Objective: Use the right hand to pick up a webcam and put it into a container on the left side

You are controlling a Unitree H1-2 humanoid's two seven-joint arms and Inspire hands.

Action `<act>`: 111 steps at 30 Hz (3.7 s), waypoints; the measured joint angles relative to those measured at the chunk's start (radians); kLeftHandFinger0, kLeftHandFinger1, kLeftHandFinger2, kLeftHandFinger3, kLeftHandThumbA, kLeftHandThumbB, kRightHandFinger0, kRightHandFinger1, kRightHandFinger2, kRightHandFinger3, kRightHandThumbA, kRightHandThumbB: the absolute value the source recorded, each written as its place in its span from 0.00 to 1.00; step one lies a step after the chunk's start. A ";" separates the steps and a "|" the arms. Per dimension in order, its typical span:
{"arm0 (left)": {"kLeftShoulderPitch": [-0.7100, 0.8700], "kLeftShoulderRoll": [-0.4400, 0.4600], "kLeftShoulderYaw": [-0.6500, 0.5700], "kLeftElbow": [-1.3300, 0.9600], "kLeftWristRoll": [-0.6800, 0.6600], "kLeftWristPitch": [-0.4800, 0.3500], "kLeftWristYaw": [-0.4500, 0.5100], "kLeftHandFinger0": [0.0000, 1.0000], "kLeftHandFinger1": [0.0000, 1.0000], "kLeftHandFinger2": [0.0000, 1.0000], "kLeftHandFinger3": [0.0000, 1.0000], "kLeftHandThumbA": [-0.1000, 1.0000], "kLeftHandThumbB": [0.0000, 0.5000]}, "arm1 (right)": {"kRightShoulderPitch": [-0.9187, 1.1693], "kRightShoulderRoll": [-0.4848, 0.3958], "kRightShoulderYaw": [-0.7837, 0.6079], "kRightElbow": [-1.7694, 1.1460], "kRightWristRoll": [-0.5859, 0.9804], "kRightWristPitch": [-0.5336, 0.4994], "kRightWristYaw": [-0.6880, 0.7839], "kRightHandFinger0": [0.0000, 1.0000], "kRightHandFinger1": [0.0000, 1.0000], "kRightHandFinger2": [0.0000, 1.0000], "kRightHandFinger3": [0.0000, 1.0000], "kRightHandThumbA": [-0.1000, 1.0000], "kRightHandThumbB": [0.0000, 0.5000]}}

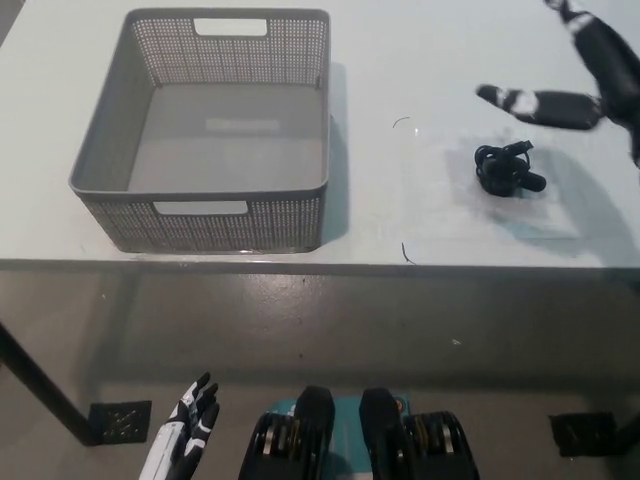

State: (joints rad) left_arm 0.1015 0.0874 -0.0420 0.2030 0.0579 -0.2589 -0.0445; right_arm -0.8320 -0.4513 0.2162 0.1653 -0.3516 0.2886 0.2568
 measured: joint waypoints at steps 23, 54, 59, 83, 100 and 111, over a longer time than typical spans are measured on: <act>0.014 0.001 0.000 0.000 -0.001 -0.017 -0.014 1.00 1.00 1.00 1.00 0.85 0.07 | -0.232 0.102 0.283 0.641 -0.108 0.046 0.107 1.00 1.00 1.00 1.00 0.85 0.93; 0.034 -0.001 0.000 0.002 -0.003 -0.030 -0.015 1.00 1.00 1.00 1.00 0.86 0.06 | -0.240 0.108 0.336 0.879 -0.191 -0.011 0.066 1.00 1.00 1.00 1.00 0.81 0.97; 0.034 -0.001 0.000 0.003 -0.002 -0.034 -0.015 1.00 1.00 1.00 1.00 0.85 0.06 | -0.238 0.118 0.324 0.910 -0.189 -0.037 0.042 1.00 1.00 1.00 1.00 0.79 0.95; 0.024 -0.001 0.000 0.009 0.004 -0.038 -0.014 1.00 1.00 1.00 1.00 0.82 0.02 | -0.165 0.132 0.169 1.029 -0.165 -0.364 -0.341 0.00 0.40 0.77 0.84 0.00 0.32; 0.023 -0.001 0.001 0.009 0.006 -0.038 -0.014 1.00 1.00 1.00 1.00 0.81 0.01 | -0.225 0.135 0.037 0.764 -0.138 -0.427 -0.426 0.01 0.46 0.83 0.98 0.00 0.29; 0.023 -0.001 0.000 0.008 0.010 -0.037 -0.014 1.00 1.00 1.00 1.00 0.79 0.02 | -0.319 0.210 0.030 0.522 -0.136 -0.346 -0.368 0.00 0.36 0.77 0.91 0.00 0.32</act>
State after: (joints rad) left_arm 0.1250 0.0865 -0.0416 0.2108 0.0684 -0.2963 -0.0584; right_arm -1.1514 -0.2417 0.2461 0.6878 -0.4880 -0.0572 -0.1116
